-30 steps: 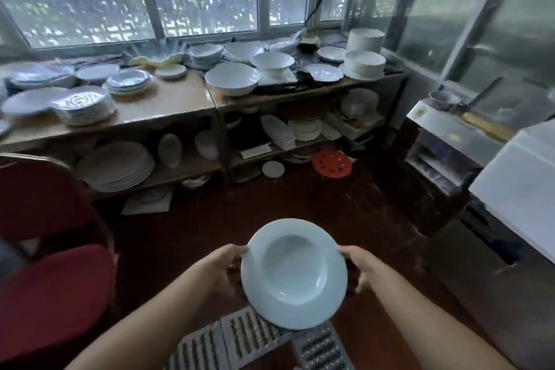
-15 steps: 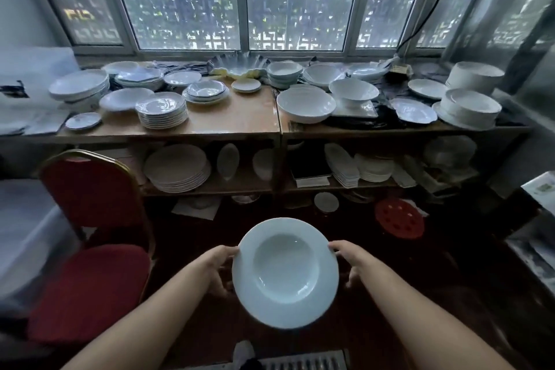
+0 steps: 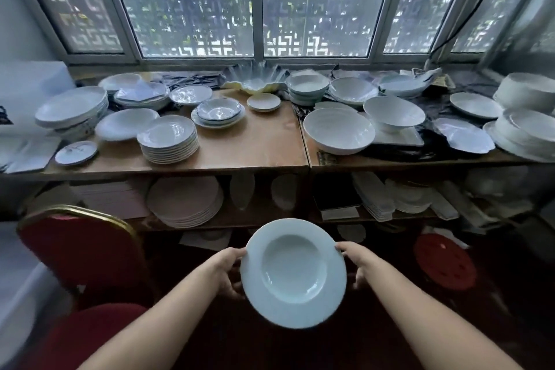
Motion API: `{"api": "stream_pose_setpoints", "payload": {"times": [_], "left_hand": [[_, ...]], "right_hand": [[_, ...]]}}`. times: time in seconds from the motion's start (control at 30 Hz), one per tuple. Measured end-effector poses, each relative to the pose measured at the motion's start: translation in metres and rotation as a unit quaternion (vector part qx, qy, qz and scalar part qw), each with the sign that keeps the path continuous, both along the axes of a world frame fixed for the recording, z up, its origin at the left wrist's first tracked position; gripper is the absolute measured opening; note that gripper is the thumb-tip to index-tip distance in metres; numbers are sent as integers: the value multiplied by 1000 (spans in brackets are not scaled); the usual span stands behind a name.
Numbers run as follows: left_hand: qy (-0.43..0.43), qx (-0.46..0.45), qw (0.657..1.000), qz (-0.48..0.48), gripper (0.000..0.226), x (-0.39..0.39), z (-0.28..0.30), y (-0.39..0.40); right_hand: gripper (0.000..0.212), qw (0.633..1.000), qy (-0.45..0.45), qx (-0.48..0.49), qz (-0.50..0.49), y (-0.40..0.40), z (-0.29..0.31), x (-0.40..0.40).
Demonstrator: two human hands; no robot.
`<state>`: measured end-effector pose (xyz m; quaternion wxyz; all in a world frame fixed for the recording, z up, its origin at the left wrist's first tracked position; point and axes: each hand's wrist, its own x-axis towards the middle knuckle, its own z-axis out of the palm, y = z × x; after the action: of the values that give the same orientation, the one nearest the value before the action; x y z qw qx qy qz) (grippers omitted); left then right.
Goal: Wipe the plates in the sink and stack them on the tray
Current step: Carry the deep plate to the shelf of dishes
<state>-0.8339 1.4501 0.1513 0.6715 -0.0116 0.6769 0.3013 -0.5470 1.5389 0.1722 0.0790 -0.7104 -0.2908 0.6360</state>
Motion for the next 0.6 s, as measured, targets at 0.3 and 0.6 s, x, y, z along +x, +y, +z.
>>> {"api": "stream_pose_setpoints", "payload": {"times": [0.3, 0.6], "left_hand": [[-20, 1, 999, 40, 31, -71, -7, 139], [-14, -16, 998, 56, 27, -132, -14, 290]], "right_hand": [[31, 1000, 7, 1, 4, 150, -6, -78], [42, 999, 27, 1, 39, 317, -14, -135]]}}
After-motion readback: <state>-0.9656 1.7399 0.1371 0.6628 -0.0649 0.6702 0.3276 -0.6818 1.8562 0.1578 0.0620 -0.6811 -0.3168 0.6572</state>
